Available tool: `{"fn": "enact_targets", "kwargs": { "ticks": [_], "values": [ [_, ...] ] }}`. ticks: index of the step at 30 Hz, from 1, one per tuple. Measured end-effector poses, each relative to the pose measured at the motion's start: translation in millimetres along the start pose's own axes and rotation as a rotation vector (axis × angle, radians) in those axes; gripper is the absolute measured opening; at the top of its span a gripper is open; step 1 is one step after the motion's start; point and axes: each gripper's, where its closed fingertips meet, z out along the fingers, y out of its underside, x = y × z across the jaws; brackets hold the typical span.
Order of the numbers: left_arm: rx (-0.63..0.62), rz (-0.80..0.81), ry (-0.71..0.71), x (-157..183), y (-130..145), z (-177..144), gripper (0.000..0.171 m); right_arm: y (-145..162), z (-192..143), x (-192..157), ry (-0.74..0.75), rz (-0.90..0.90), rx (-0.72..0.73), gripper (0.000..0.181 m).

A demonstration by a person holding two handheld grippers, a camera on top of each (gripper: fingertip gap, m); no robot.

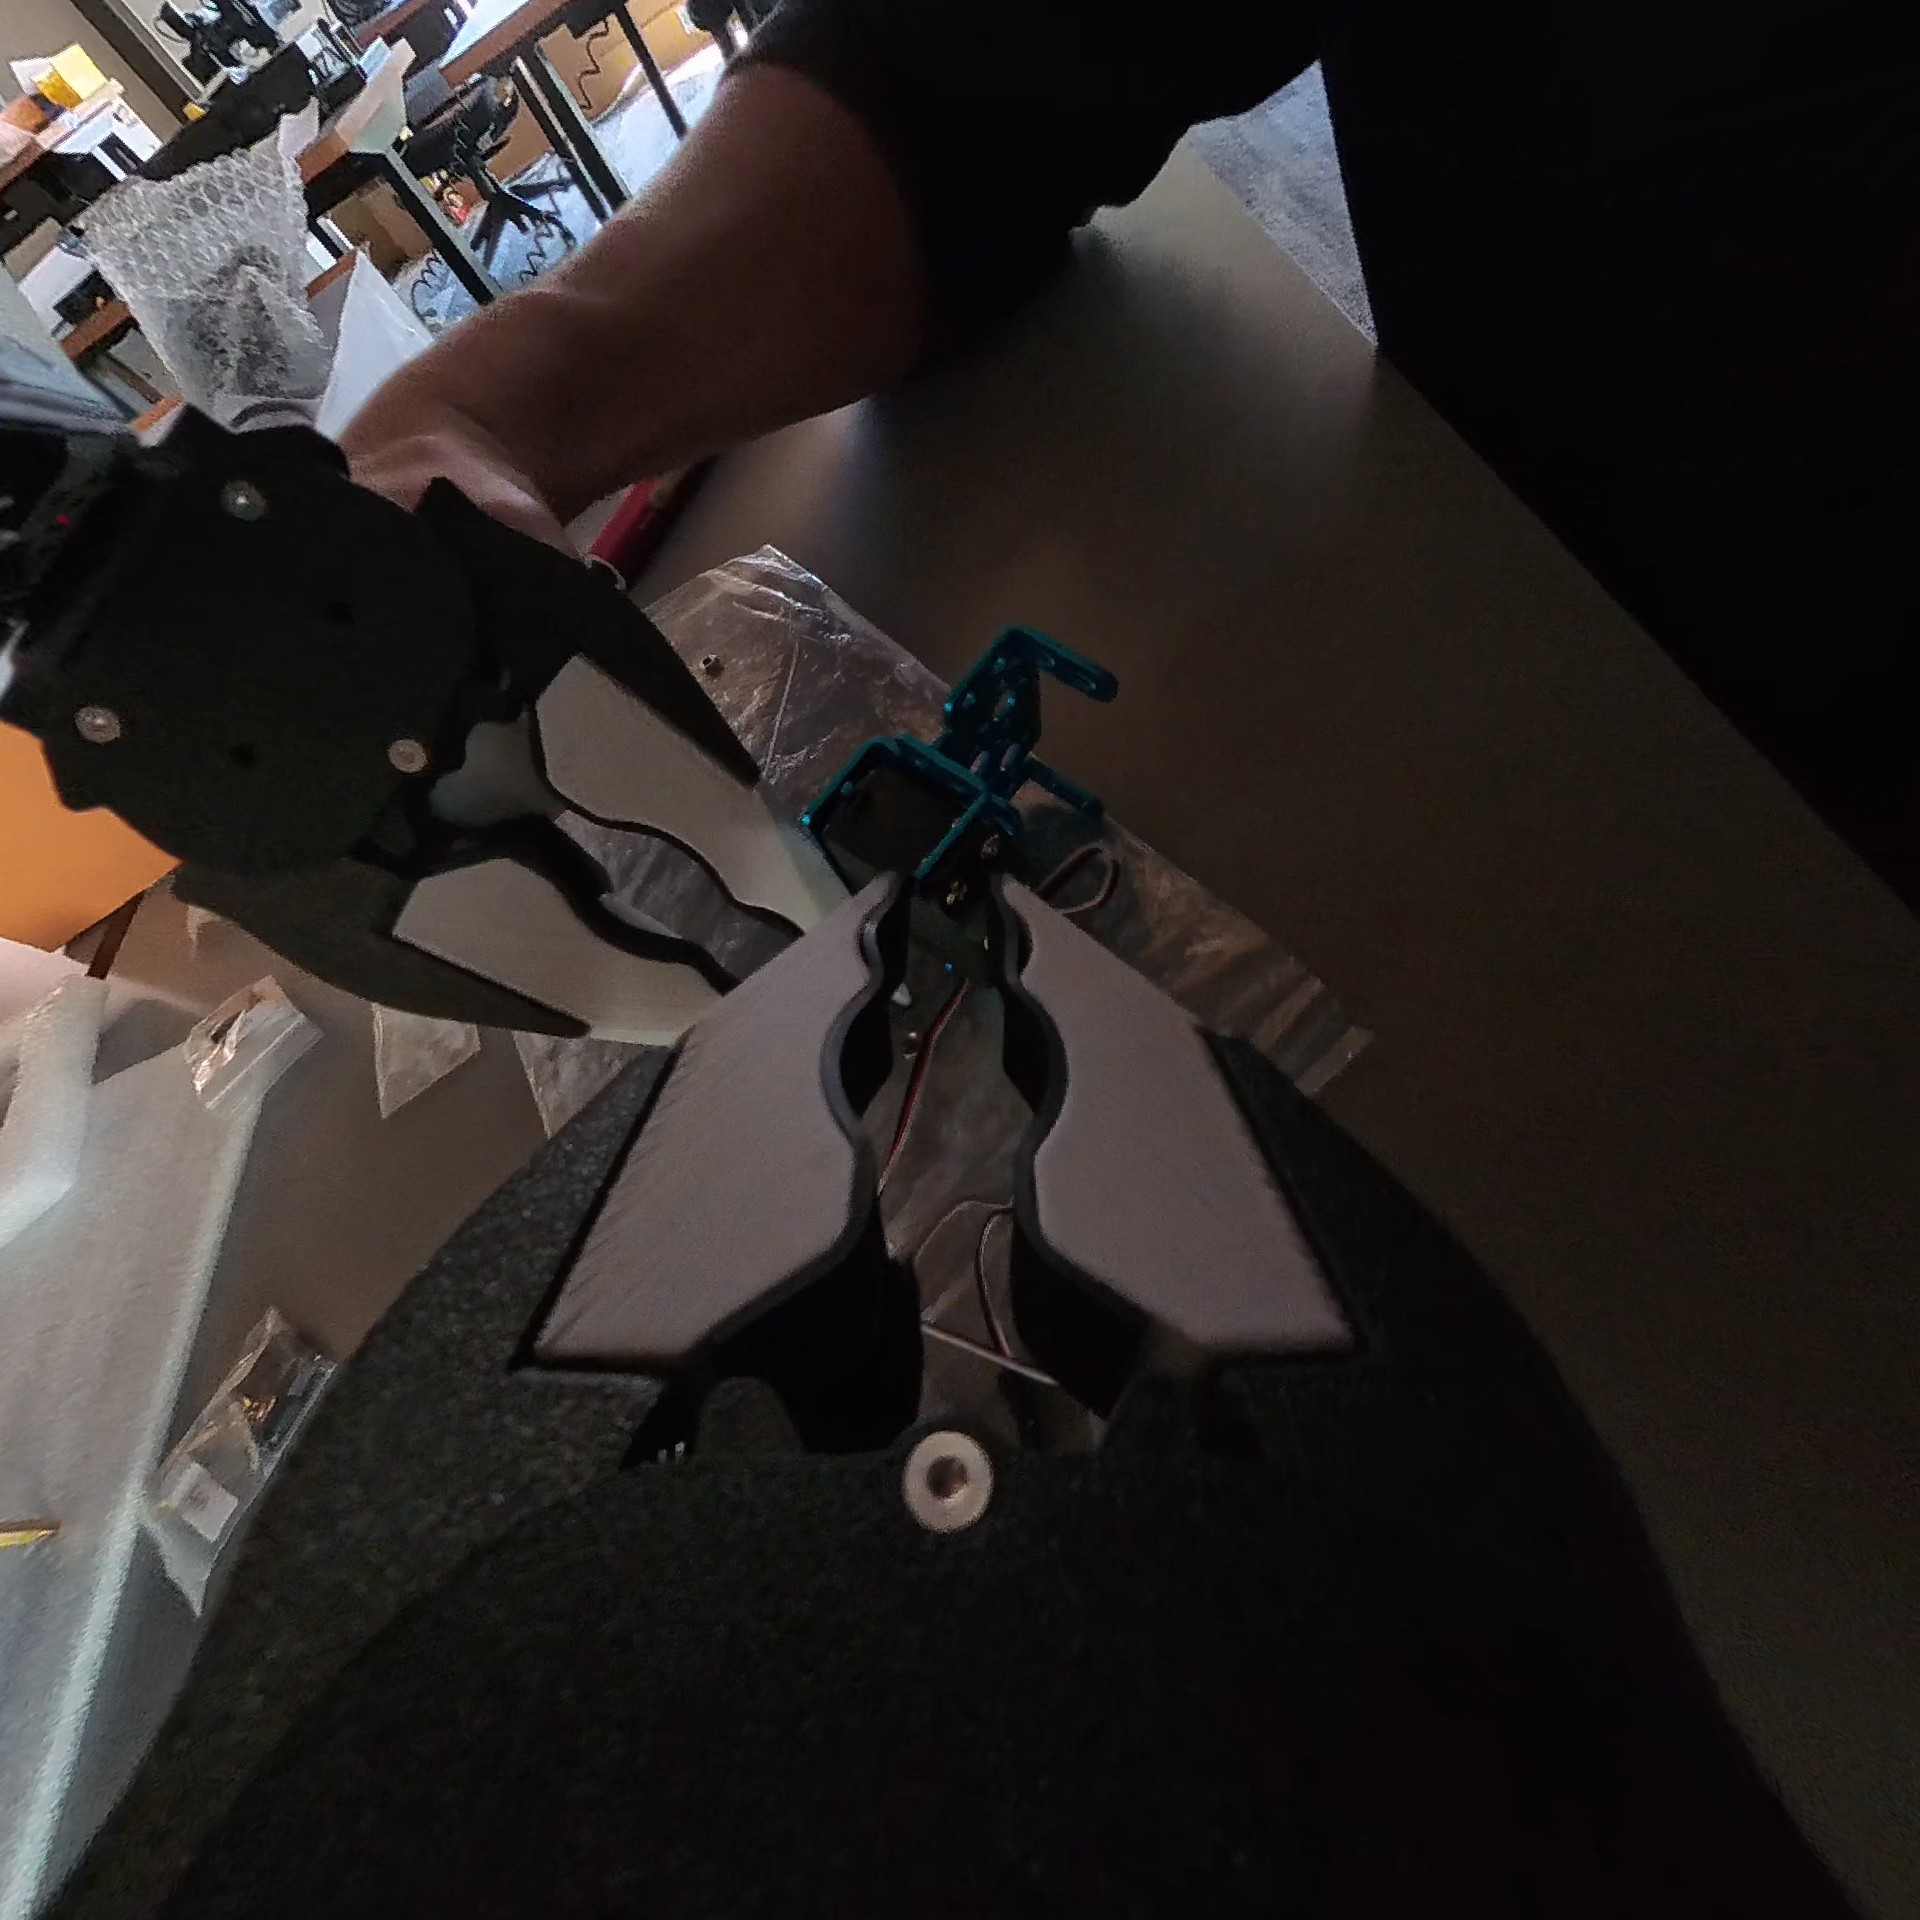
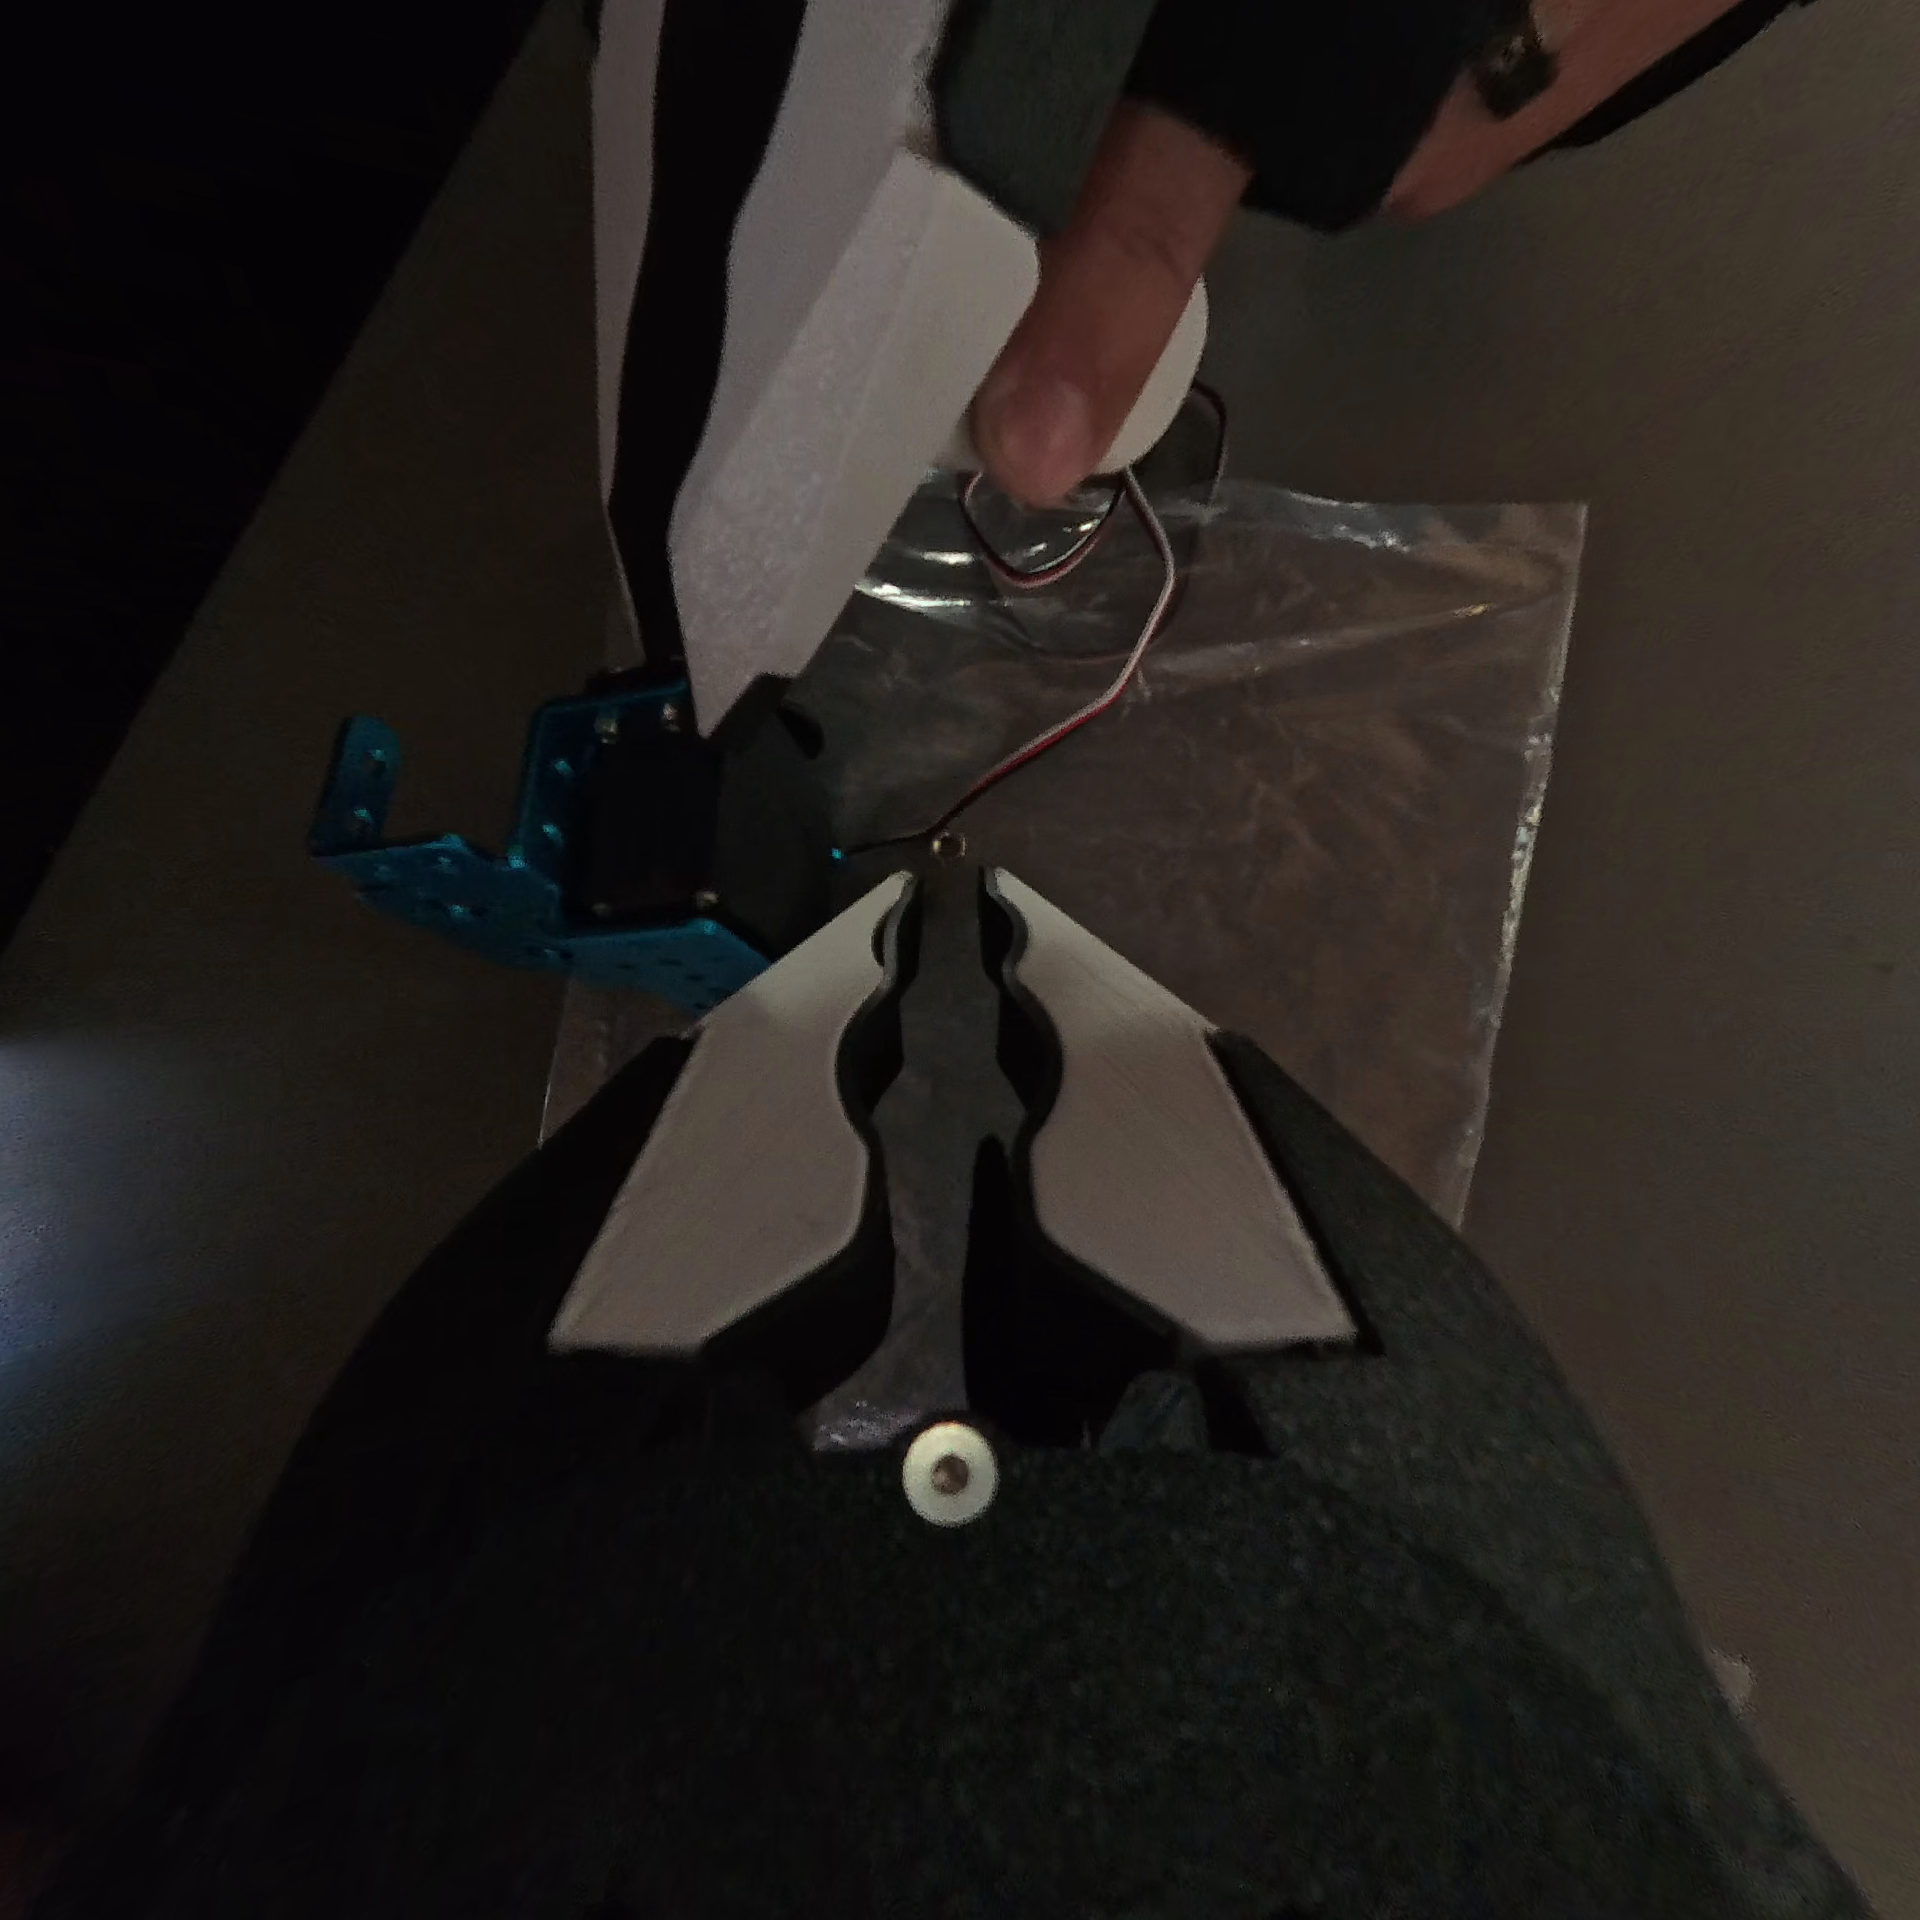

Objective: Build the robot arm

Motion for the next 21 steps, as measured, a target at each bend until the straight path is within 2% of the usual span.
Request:
{"fn": "enact_targets", "kwargs": {
  "ticks": [9, 16, 21],
  "values": [
    [-0.005, 0.011, -0.011, -1.3, -0.6, 0.3, 0.014, -4.6, 3.9, 3.8, 0.072, -0.087, -0.035, 0.005],
    [-0.002, 0.004, -0.015, -2.3, -0.7, 0.8, 0.014, 3.6, -22.2, 7.3, 0.139, -0.011, 0.03, 0.0],
    [-0.001, 0.006, -0.017, -2.6, -0.9, 0.9, 0.014, 14.6, -27.5, 7.2, 0.174, 0.004, -0.035, 0.0]
  ]
}}
